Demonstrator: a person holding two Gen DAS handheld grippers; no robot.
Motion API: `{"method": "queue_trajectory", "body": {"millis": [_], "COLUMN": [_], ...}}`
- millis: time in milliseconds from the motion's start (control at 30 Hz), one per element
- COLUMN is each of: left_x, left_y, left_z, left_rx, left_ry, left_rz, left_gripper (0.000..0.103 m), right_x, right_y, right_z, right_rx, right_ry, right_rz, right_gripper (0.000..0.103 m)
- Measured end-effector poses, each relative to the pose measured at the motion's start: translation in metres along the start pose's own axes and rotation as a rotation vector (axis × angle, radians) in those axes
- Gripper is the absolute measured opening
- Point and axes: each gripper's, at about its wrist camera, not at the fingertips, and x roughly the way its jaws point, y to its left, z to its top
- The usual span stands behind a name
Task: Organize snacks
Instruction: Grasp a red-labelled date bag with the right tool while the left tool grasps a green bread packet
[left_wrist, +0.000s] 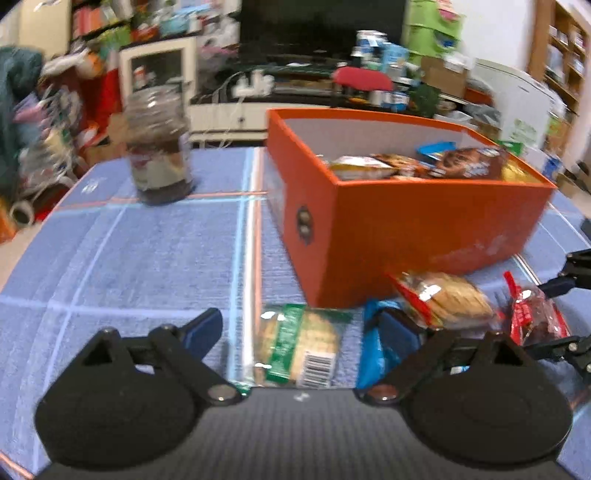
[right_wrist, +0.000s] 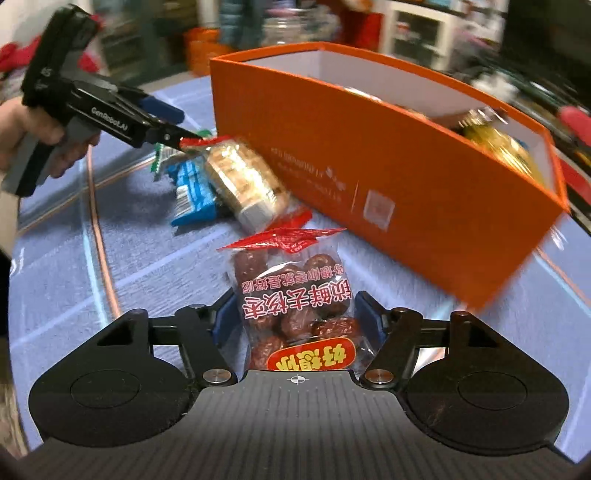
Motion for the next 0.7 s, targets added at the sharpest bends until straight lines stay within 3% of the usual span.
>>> {"method": "queue_trajectory", "body": {"millis": [67,133,300,433,500,567,633,700], "left_x": [0.000,-0.002,-0.002,0.004,0.008,0.010,0.009,0.009], "left_y": [-0.008,-0.009,0.010,0.014,0.010,0.006,0.004,0.001], "left_z": [-0.004,-0.006,0.002,-0.007,-0.012,-0.015,-0.014,-0.014], "left_rx": [0.121,0.171,0.080,0.093,0.105,0.109,0.101,0.092], "left_ry": [-0.004,-0.013,-0.005,0.038,0.070,0.059,0.055,0.048], "left_rz": [-0.028,-0.044,-0.019,-0.018,-0.048,-0.056,-0.067,-0.064], "left_gripper": [0.092,0.092,0.087,0.085,0.075,0.075,0.060,0.058], "right_x": [-0.010,-0.019,-0.024,-0.022,-0.019,-0.017,-0.016,-0.017], "right_y": [0.016,0.030,0.045,0.047,0.049,0.051,0.054,0.056], "right_z": [-0.012,-0.023,-0.035,-0.028,-0.025,-0.023,-0.023,-0.023], "right_rx": [0.044,0.069,0.099,0.108,0.106,0.109,0.118,0.133], "right_ry": [-0.003,-0.010,-0.030,-0.027,-0.024,-0.024,-0.029,-0.027], "right_rz": [-0.018,-0.029,-0.047,-0.051,-0.052,-0.056,-0.068,-0.080], "right_gripper": [0.056,0.056,0.058,0.060,0.060,0.059,0.058,0.056]}}
